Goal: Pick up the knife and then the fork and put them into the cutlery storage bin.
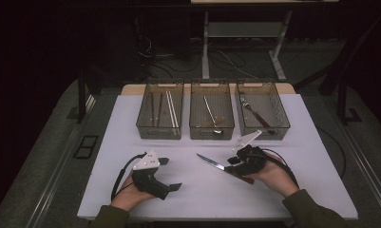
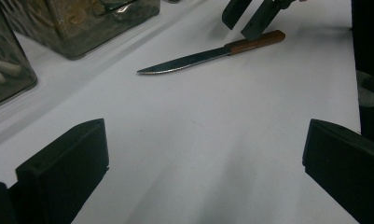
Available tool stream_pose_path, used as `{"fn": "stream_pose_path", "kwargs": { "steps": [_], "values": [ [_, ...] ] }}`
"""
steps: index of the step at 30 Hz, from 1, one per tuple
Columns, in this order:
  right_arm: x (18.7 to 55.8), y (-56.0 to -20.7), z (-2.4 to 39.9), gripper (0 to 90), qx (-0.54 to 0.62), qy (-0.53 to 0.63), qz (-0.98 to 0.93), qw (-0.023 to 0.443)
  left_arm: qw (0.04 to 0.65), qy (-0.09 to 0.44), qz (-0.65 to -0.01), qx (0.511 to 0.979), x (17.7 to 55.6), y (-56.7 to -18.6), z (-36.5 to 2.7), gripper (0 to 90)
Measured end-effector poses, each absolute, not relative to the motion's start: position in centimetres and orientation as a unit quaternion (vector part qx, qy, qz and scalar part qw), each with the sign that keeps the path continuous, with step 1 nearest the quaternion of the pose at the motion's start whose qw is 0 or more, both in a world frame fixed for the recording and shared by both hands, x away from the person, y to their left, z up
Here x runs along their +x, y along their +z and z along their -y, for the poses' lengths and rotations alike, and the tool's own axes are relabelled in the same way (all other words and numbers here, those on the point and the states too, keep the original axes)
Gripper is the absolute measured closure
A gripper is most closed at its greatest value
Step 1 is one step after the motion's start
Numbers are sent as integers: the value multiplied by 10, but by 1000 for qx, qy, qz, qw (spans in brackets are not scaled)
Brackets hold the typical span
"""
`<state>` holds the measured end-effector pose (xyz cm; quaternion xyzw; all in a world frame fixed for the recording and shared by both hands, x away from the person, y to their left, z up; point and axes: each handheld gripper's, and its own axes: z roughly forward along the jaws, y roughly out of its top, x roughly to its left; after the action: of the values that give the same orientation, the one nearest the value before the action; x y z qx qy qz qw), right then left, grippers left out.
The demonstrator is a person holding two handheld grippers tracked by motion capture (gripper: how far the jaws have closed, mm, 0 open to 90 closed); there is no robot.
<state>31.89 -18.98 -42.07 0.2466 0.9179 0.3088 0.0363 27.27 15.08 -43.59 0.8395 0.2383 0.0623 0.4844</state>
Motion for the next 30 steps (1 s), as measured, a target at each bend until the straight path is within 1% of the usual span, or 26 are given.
{"fn": "stream_pose_path", "kwargs": {
  "steps": [8,12,19,30],
  "values": [
    [323,-429,182,694,245,273,-930,25,485,62,-239,839,273,-436,-151,0],
    [327,-430,177,706,242,245,-939,16,485,62,-239,839,273,-436,-151,0],
    [338,-422,159,718,233,161,-959,-5,485,61,-239,839,273,-436,-151,0],
    [346,-418,126,737,214,40,-976,-1,484,61,-238,840,273,-436,-150,0]
  ]
}}
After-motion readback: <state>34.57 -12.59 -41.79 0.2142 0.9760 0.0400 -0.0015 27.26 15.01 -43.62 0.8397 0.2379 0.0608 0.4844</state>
